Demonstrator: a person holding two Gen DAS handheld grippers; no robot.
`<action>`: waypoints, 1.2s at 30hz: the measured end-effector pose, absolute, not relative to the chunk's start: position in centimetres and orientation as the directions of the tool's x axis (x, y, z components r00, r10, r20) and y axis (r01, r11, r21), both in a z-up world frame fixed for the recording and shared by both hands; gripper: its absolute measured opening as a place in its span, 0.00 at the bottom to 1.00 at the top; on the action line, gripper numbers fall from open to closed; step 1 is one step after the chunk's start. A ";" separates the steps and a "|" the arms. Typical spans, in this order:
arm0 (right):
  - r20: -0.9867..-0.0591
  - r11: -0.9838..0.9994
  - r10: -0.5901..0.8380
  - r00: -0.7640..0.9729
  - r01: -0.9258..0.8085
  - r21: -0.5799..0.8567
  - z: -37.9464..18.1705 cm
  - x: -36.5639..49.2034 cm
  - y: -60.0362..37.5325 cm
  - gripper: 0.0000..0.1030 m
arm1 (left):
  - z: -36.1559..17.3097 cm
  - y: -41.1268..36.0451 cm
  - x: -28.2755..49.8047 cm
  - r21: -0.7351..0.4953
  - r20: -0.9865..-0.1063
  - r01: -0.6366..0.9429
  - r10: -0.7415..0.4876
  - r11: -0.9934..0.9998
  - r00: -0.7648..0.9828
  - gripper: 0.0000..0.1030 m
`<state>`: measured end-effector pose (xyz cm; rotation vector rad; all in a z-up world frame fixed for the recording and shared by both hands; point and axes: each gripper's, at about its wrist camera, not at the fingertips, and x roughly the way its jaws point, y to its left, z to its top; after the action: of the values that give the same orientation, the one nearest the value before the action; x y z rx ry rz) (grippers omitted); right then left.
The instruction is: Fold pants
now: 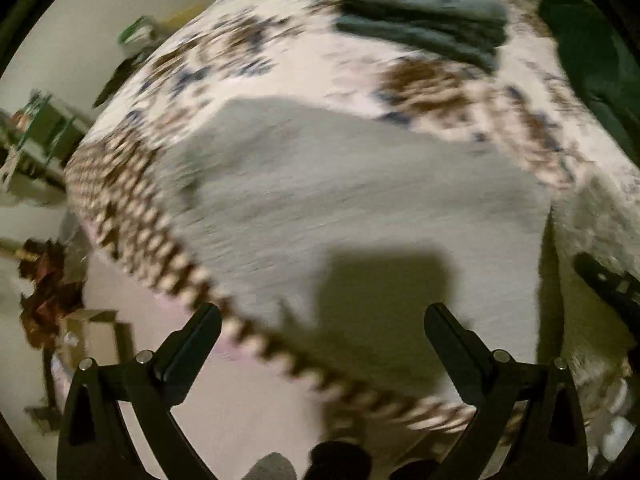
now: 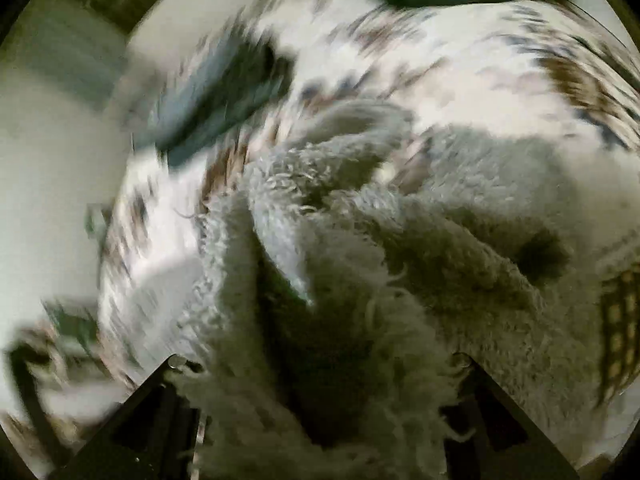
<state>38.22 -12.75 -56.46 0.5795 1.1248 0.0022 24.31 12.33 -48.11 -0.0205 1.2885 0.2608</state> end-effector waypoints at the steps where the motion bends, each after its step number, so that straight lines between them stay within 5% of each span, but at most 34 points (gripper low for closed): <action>1: -0.868 0.887 0.269 0.417 0.243 0.392 -57.6 38.7 -10.0 0.23 | -48.3 13.7 23.7 0.145 -0.952 -0.220 0.196 0.965 0.237 1.00; 6: -0.954 0.982 0.141 0.265 0.080 0.168 -61.0 39.4 -1.0 0.30 | -48.7 18.7 20.4 0.203 -0.952 -0.301 0.260 0.932 0.163 1.00; 8: -0.963 0.987 0.152 0.224 0.019 0.160 -61.0 38.8 1.1 0.51 | -48.6 19.7 19.3 0.197 -0.954 -0.349 0.261 0.916 0.145 1.00; 10: -0.937 0.957 0.287 0.198 -0.027 0.287 -60.0 38.5 1.4 0.68 | -48.2 20.1 18.9 0.180 -0.959 -0.389 0.249 0.904 0.134 1.00; 14: -0.781 0.804 0.585 0.220 -0.031 0.594 -56.6 37.2 -2.4 0.81 | -46.2 18.1 19.5 0.110 -0.961 -0.437 0.208 0.893 0.182 1.00; 16: -0.740 0.766 0.624 0.251 -0.007 0.643 -55.4 36.7 -5.1 0.88 | -45.1 15.5 20.9 0.079 -0.956 -0.401 0.184 0.913 0.231 1.00; 24: -0.804 0.783 0.511 0.305 0.220 0.582 -56.7 35.7 -20.0 0.88 | -45.5 3.9 30.1 0.060 -0.950 -0.166 0.107 0.984 0.295 1.00; 31: -0.861 0.792 0.442 0.250 0.341 0.506 -59.4 34.9 -25.7 0.88 | -51.1 2.2 32.4 0.145 -0.978 -0.111 0.159 0.983 0.132 0.98; 33: -0.862 0.784 0.447 0.240 0.359 0.507 -60.1 34.1 -26.2 0.88 | -52.9 2.7 30.9 0.149 -0.984 -0.114 0.159 0.982 0.082 0.69; 34: -0.865 0.782 0.447 0.229 0.369 0.502 -60.4 33.8 -26.0 0.88 | -53.7 2.7 30.1 0.134 -0.988 -0.119 0.142 0.984 0.063 0.23; 35: -0.866 0.780 0.447 0.224 0.376 0.500 -60.5 33.5 -25.7 0.88 | -54.2 2.9 29.6 0.111 -0.992 -0.126 0.118 0.986 0.050 0.06; 36: -0.866 0.774 0.452 0.215 0.388 0.501 -61.0 33.3 -25.7 0.88 | -54.5 3.0 29.1 0.096 -0.993 -0.141 0.104 0.985 0.050 0.06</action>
<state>33.31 -25.69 -60.97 0.7462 1.3926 0.0509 29.10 3.03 -54.52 -0.0297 1.5094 0.1860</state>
